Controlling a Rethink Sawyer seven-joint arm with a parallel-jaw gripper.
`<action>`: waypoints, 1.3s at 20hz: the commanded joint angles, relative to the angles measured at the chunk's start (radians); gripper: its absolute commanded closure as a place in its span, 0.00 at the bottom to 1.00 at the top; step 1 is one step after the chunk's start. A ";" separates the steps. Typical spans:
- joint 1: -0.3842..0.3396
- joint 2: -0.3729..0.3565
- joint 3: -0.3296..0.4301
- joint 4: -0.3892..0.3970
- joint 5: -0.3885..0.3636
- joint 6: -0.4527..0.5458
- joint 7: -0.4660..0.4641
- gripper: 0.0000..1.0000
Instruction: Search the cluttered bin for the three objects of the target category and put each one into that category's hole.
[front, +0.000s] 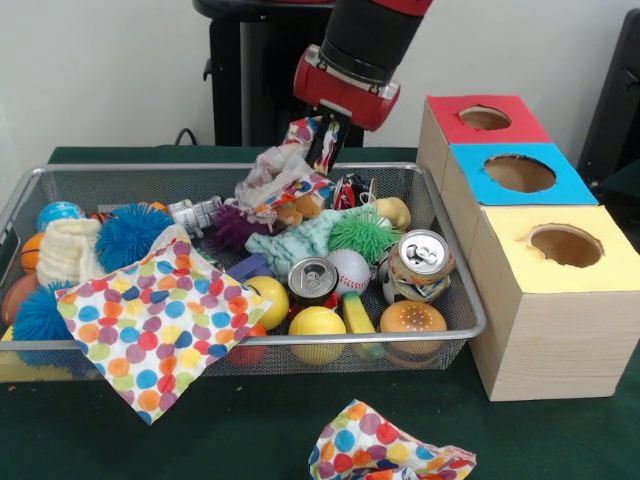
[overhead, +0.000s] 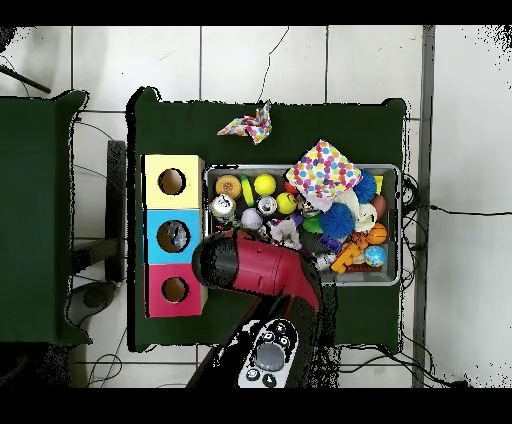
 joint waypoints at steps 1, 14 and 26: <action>-0.051 -0.042 0.053 -0.016 -0.064 0.107 0.024 1.00; -0.182 -0.080 0.160 0.017 -0.108 0.057 -0.068 1.00; -0.243 -0.094 0.218 0.019 -0.197 0.031 -0.051 1.00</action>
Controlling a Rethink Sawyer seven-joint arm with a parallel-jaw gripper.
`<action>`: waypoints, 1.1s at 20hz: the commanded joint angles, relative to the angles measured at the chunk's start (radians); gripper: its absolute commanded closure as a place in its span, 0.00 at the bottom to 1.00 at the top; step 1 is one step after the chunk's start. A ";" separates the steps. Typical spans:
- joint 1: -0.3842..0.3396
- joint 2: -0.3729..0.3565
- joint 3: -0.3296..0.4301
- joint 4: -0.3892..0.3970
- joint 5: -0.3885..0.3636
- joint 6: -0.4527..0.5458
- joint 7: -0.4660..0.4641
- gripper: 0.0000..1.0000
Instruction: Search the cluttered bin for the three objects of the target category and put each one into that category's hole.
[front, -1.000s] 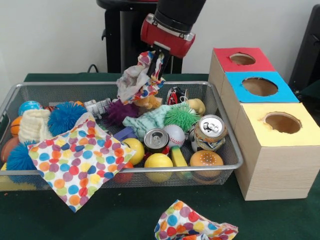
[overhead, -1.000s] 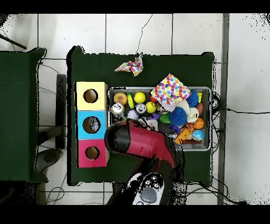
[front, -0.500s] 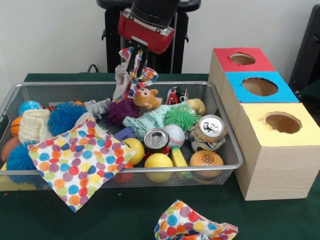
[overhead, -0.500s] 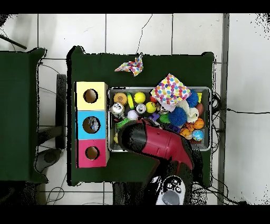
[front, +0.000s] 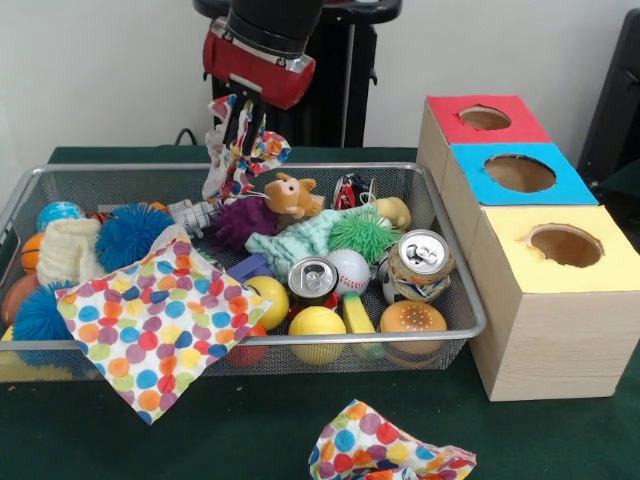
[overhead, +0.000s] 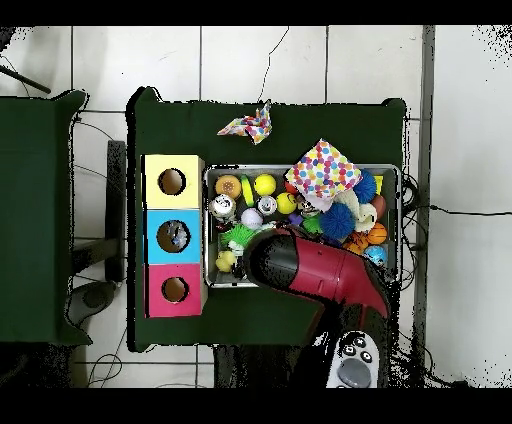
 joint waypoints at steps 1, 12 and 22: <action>-0.037 -0.001 0.146 0.014 -0.083 0.027 -0.049 1.00; -0.075 -0.010 0.192 0.022 -0.113 0.015 -0.030 1.00; -0.176 -0.089 0.270 0.051 -0.108 0.055 -0.081 1.00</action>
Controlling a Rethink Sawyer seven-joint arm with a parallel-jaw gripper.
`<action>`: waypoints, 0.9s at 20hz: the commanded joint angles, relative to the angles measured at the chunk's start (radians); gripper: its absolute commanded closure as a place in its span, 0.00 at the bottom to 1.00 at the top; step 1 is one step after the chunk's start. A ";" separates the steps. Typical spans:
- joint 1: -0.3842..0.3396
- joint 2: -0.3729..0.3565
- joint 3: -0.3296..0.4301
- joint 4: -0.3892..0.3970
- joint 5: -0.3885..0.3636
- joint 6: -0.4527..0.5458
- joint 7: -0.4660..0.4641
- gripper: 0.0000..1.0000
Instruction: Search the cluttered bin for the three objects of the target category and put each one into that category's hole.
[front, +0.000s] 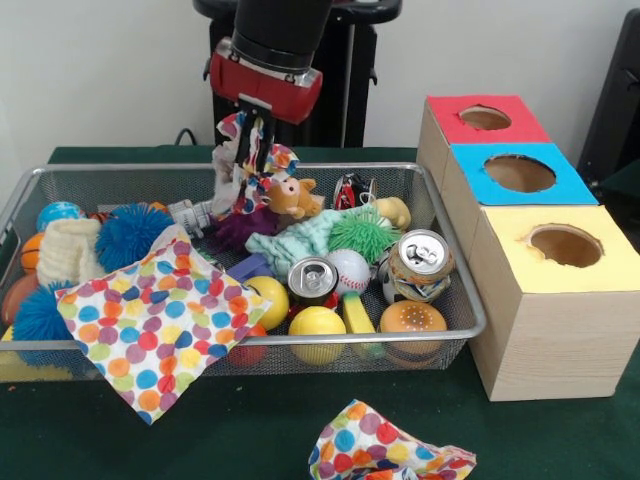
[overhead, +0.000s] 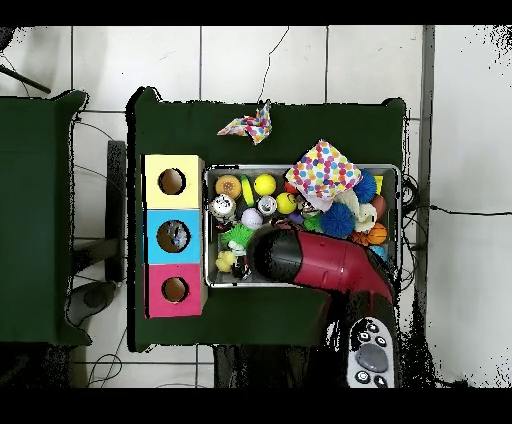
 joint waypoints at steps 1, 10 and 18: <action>-0.101 -0.079 0.146 0.044 -0.041 0.081 -0.102 1.00; -0.205 -0.140 0.223 0.007 -0.068 0.201 -0.191 1.00; -0.219 -0.152 0.256 0.007 -0.085 0.214 -0.166 1.00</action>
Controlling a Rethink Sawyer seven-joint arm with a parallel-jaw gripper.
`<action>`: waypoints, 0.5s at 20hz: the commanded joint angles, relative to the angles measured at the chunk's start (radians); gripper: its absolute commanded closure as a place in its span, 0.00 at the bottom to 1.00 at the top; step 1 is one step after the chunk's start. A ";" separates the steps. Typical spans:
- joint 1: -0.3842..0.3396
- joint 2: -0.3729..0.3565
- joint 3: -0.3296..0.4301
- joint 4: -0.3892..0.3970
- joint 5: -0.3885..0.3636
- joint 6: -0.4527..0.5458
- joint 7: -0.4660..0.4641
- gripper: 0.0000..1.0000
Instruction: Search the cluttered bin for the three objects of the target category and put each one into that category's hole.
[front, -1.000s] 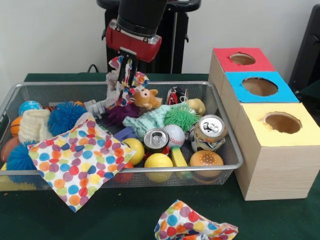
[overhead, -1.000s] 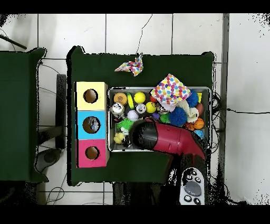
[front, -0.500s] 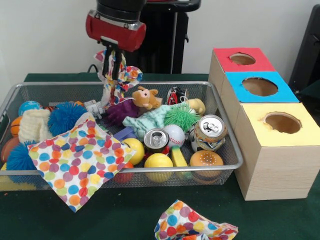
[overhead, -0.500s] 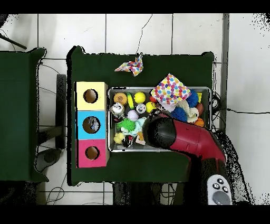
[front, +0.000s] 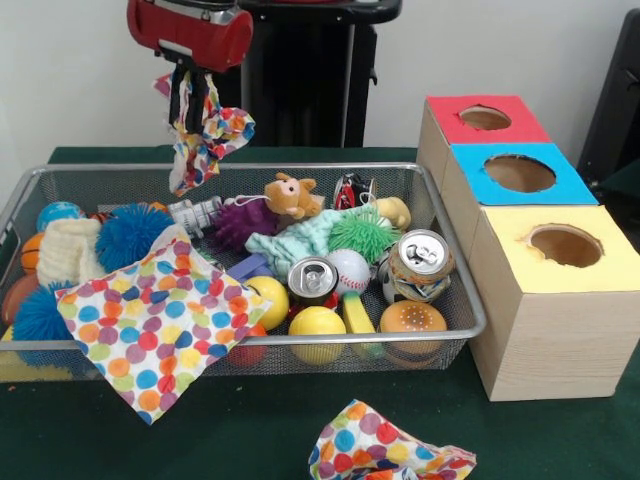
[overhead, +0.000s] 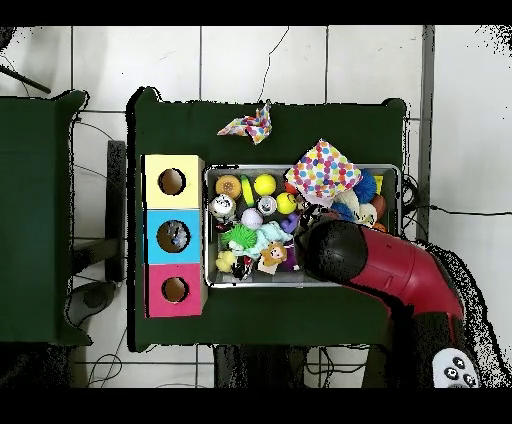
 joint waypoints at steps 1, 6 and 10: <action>-0.019 -0.015 0.127 0.018 -0.088 0.114 -0.166 1.00; -0.020 -0.017 0.133 0.022 -0.115 0.110 -0.153 1.00; -0.022 -0.018 0.138 0.027 -0.129 0.105 -0.129 1.00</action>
